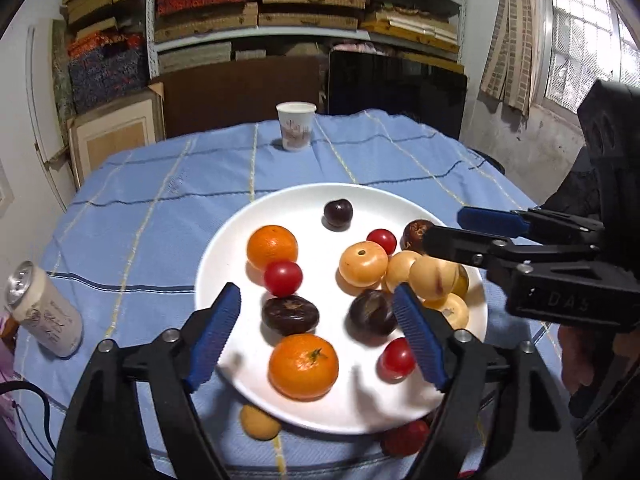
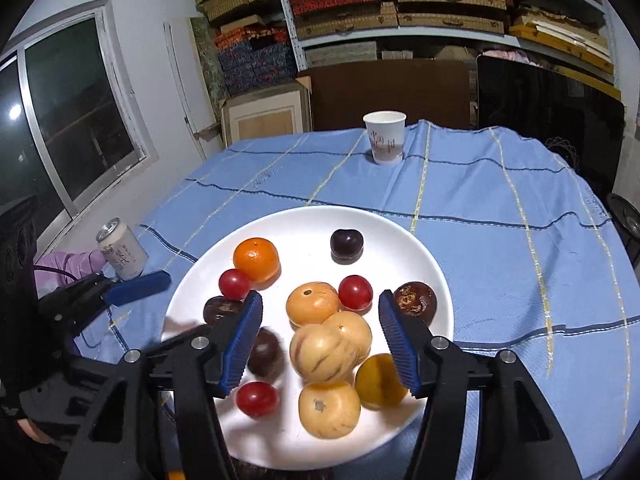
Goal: Organize fruits
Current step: 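Carry both fruits onto the white plate and open both tools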
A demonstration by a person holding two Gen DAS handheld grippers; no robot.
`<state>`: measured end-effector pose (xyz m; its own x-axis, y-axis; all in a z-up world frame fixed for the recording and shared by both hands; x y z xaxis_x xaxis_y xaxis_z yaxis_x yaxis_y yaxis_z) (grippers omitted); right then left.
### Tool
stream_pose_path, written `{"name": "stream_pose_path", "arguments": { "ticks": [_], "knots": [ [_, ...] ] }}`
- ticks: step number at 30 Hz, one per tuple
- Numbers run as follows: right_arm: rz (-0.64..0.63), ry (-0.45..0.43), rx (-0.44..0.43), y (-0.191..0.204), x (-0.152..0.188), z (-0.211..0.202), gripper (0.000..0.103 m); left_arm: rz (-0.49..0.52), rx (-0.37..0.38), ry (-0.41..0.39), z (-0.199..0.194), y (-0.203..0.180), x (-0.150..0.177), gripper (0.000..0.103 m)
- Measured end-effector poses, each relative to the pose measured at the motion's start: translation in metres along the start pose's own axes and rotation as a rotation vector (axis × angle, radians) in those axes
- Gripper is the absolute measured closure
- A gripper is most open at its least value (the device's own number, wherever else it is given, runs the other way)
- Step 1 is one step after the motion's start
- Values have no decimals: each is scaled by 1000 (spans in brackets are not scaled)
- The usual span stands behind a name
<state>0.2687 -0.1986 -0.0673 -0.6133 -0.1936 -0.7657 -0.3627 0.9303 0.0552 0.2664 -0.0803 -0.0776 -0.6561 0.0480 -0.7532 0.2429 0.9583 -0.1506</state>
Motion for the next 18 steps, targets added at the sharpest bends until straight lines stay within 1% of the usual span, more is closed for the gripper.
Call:
{"name": "stream_pose_path", "arguments": {
  "ticks": [3, 6, 8, 10, 14, 15, 17, 18],
  "knots": [
    [12, -14, -10, 4, 12, -23, 42, 2, -7, -37, -23, 12, 8, 15],
    [-6, -16, -15, 16, 36, -47, 41, -18, -21, -44, -41, 33, 25, 13],
    [6, -15, -38, 27, 60, -59, 37, -31, -33, -39, -48, 46, 36, 12],
    [14, -5, -54, 36, 81, -64, 36, -41, -55, -14, -48, 61, 54, 11],
    [-1, 34, -41, 56, 117, -62, 36, -38, -106, 46, -37, 78, 77, 11],
    [-4, 40, -45, 61, 123, -62, 36, -26, -119, 53, -35, 78, 81, 11],
    [-9, 54, -62, 70, 133, -63, 36, -11, -121, 54, -36, 77, 87, 11],
    [-21, 61, -56, 73, 137, -63, 36, -7, -121, 54, -35, 77, 89, 11]
  ]
}}
Point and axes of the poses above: each gripper's, at about its wrist camera, not at the fingertips, and z roughly the way its jaws point, y to its left, x to its underside, the point moved 10 cm from there along z, roughly the way its jaws point, and after that the axes turned 10 degrees about -z, right-handed, at the moved point
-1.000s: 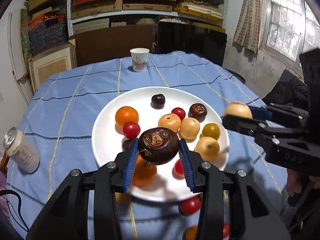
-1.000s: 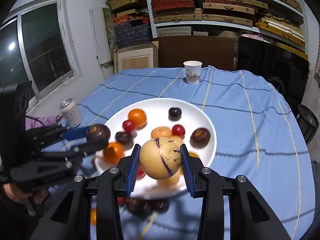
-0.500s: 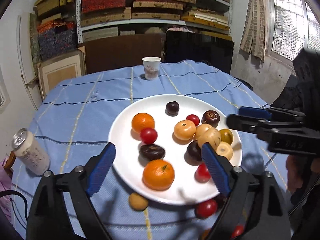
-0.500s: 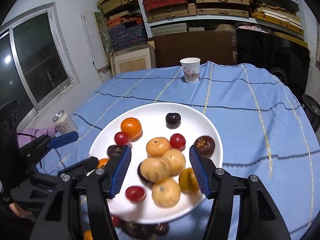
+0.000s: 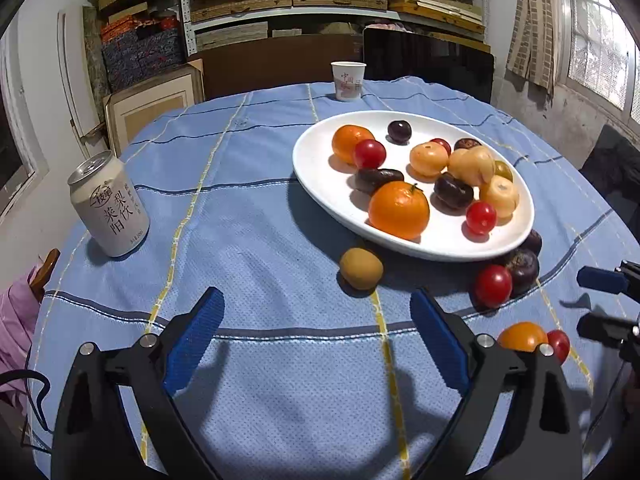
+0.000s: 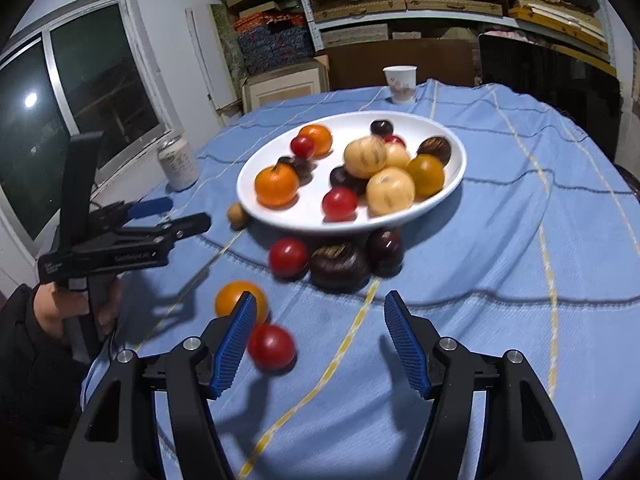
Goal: Organize fruits
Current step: 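Carry both fruits onto the white plate and open both tools, then grasp a small brown fruit with the left tool while the right tool grasps a red tomato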
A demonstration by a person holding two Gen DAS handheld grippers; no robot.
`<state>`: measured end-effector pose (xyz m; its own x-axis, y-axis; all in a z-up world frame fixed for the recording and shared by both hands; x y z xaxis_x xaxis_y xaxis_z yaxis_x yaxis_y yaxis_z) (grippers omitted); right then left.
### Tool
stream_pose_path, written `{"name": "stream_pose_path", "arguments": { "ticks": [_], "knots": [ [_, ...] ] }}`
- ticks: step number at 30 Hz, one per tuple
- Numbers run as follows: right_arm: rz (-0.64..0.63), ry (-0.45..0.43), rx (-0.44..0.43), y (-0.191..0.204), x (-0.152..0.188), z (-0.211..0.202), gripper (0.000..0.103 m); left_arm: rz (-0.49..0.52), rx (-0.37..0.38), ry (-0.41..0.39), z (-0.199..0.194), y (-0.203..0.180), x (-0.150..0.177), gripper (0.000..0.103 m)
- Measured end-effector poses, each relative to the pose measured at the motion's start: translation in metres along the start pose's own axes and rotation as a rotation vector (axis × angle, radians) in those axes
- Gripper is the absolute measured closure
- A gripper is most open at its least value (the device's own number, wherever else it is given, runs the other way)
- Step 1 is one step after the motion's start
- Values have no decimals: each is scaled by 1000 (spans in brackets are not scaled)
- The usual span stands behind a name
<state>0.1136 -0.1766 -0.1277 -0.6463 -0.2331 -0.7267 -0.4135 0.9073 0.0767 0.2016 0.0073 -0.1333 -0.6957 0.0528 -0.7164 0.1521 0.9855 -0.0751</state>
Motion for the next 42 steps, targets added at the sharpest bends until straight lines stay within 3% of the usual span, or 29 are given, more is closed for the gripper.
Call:
{"name": "stream_pose_path", "arguments": {
  "ticks": [5, 8, 14, 21, 28, 30, 32, 40, 42],
  "knots": [
    [-117, 32, 22, 22, 10, 0, 38, -39, -1, 18, 4, 8, 2, 11],
    [-163, 70, 17, 31, 13, 8, 53, -66, 5, 27, 5, 12, 3, 11],
    [-173, 143, -23, 41, 16, 25, 71, -41, -4, 41, 9, 6, 5, 11],
    [-105, 116, -105, 40, 16, 20, 73, 24, -53, 89, 20, -5, 9, 11],
    [-89, 100, -111, 39, 17, 16, 73, 115, -132, 76, 34, -19, -5, 12],
    [-82, 94, -115, 38, 16, 15, 73, 124, -134, 89, 41, -23, -7, 26],
    [-72, 88, -121, 37, 16, 14, 72, 118, -122, 113, 48, -24, -7, 34],
    [-66, 89, -137, 37, 15, 15, 72, 97, -86, 112, 52, -25, -8, 39],
    [-62, 85, -138, 37, 15, 15, 72, 90, -65, 116, 52, -27, -7, 51]
  ]
}}
Point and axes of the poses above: each gripper's, at about its wrist camera, not at the fingertips, and z roughly the way its jaws point, y to its left, x to its underside, the point moved 10 cm from there along z, roughly the way its jaws point, and after that the axes turned 10 degrees about -z, right-handed, at the moved point
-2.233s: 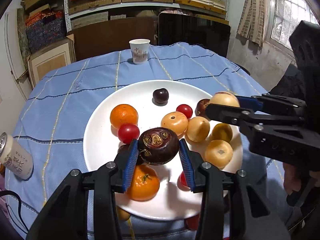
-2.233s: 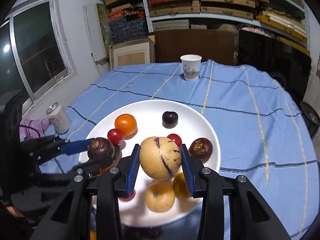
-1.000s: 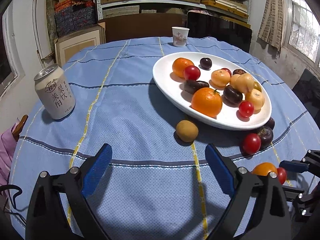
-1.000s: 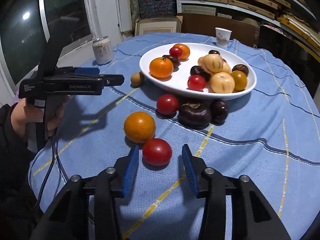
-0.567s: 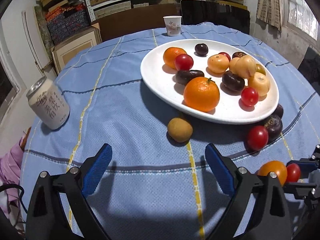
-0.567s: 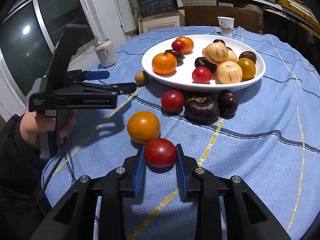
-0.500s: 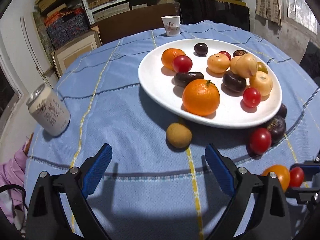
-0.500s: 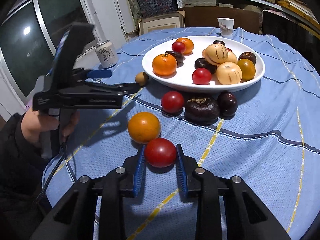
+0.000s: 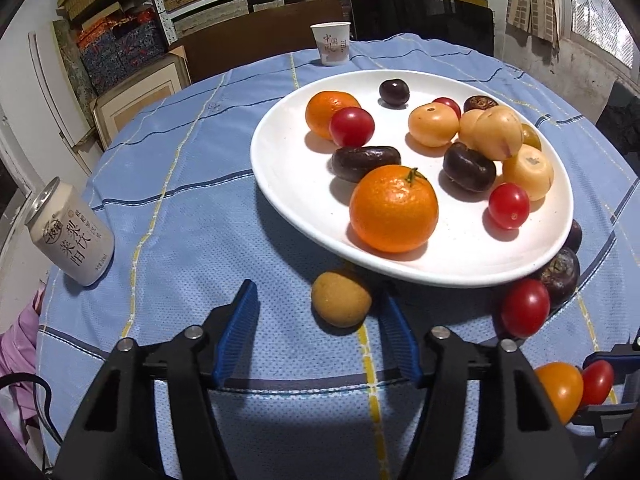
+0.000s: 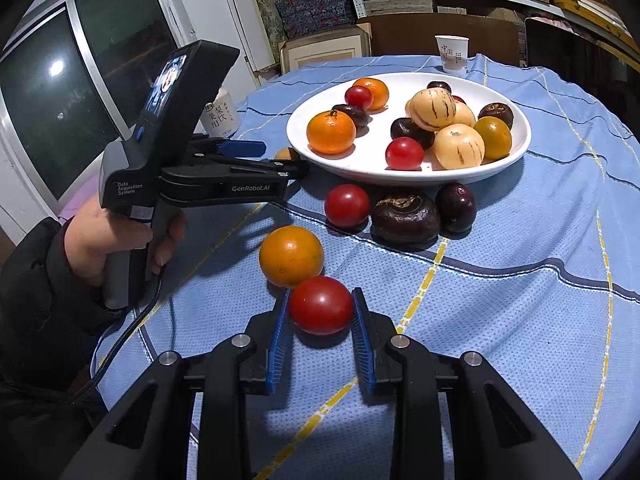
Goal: Organize fruits
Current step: 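Grasp a small brown fruit with the left tool while the right tool grasps a red tomato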
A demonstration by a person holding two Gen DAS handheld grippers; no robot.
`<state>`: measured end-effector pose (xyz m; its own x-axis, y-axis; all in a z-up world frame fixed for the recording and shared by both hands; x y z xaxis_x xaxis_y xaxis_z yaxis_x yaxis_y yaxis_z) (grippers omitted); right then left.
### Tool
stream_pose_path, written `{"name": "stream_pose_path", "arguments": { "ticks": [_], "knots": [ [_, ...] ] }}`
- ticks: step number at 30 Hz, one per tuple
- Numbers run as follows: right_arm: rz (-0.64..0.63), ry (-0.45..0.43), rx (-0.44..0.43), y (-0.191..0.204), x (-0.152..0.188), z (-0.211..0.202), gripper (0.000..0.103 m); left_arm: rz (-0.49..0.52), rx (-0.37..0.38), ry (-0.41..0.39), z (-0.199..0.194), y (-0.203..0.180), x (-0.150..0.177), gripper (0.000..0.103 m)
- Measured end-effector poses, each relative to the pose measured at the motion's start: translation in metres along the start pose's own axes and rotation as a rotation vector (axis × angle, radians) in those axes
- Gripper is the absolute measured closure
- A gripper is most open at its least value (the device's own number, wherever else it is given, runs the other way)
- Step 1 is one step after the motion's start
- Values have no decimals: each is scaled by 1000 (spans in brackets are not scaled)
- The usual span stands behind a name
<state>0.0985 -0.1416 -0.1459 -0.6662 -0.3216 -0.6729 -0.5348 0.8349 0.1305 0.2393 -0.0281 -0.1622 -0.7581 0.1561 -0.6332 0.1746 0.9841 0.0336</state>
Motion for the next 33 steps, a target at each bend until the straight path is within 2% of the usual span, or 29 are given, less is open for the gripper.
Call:
{"name": "stream_pose_path", "arguments": {
  "ticks": [3, 6, 20, 22, 23, 33],
  "knots": [
    [2, -2, 0, -1, 0, 0, 72, 10, 29, 2, -1, -6, 1, 66],
    [4, -5, 0, -1, -1, 0, 72, 23, 34, -1, -2, -11, 3, 71],
    [9, -17, 9, -3, -1, -3, 72, -50, 112, 25, -1, -4, 6, 70],
    [9, -18, 8, -3, -2, -3, 72, -54, 125, 27, -2, -3, 6, 71],
    [10, -19, 7, -3, -2, -3, 72, -53, 134, 25, -3, -4, 7, 75],
    [18, -36, -6, -3, -3, -6, 72, -80, 178, 11, -14, -5, 11, 75]
  ]
}}
Point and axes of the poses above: each gripper's, at about its wrist camera, not at the fingertips, and z roughly the way its jaws point, y to its left, x to its underside, the point moved 10 cm from there along z, roughly the way its jaws point, and after that the axes turned 10 degrees about -z, right-handed, at the moved point
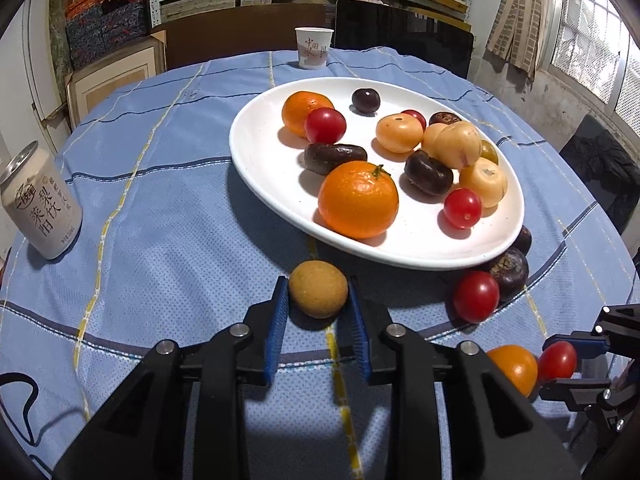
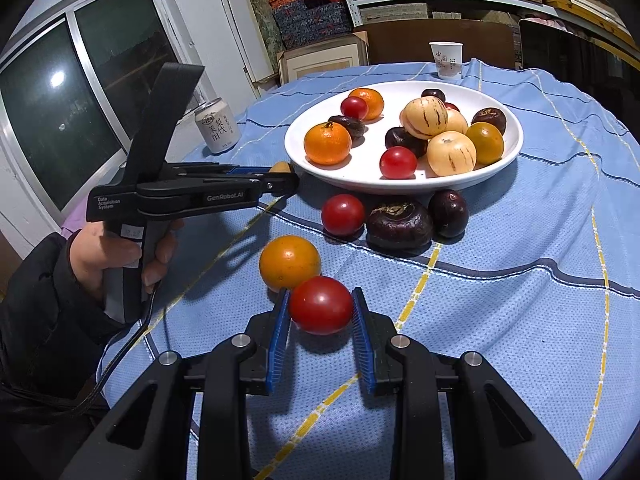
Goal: Organize fruits
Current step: 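Grasp a small brown fruit with the left tool while the right tool grasps a red tomato, then carry both fruits onto the white plate and open both tools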
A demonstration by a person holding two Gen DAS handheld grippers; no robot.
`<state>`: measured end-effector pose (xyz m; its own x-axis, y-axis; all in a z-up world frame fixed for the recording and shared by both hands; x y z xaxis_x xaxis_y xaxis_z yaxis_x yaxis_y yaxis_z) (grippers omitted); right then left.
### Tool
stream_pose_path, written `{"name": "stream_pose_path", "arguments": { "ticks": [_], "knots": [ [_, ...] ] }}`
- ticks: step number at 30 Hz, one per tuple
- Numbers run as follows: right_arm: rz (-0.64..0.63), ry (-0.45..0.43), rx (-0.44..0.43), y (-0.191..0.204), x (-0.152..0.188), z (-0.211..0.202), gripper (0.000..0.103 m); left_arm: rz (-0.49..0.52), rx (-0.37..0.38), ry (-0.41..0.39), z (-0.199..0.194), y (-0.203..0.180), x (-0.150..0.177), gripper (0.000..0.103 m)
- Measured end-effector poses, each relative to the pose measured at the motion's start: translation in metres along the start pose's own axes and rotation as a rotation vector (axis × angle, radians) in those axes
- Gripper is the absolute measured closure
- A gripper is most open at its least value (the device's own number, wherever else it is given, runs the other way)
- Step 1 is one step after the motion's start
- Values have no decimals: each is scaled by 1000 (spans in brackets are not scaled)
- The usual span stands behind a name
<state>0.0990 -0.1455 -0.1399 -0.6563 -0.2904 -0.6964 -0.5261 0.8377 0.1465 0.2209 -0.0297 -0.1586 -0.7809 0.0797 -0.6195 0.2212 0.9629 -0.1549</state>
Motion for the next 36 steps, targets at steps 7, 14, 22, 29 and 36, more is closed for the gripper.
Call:
{"name": "stream_pose_path", "arguments": {
  "ticks": [7, 14, 22, 29, 36],
  "knots": [
    [2, -8, 1, -1, -1, -1, 72, -20, 25, -32, -20, -2, 9, 75],
    [14, -17, 14, -5, 1, -6, 72, -33, 82, -80, -51, -12, 22, 75],
    [31, -52, 62, -36, -39, -24, 72, 36, 112, -127, -71, -42, -5, 75],
    [-38, -87, 111, -63, -127, -20, 72, 103, 103, -115, -40, -74, -50, 75],
    [-9, -23, 129, -101, -162, 37, 72, 49, 120, -52, 3, -74, -71, 75]
  ]
}}
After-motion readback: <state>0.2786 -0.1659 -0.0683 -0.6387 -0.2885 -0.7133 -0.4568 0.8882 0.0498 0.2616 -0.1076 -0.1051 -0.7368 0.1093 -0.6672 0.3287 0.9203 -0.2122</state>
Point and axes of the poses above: each gripper's, at about its wrist camera, not at the fingertips, and z roughly the way its jaws point, y to its left, x to its underside, the point moved 10 cm from there along z, roughly the way its jaws point, and after that the axes turned 10 degrees about -z, right-handed, at the moved point
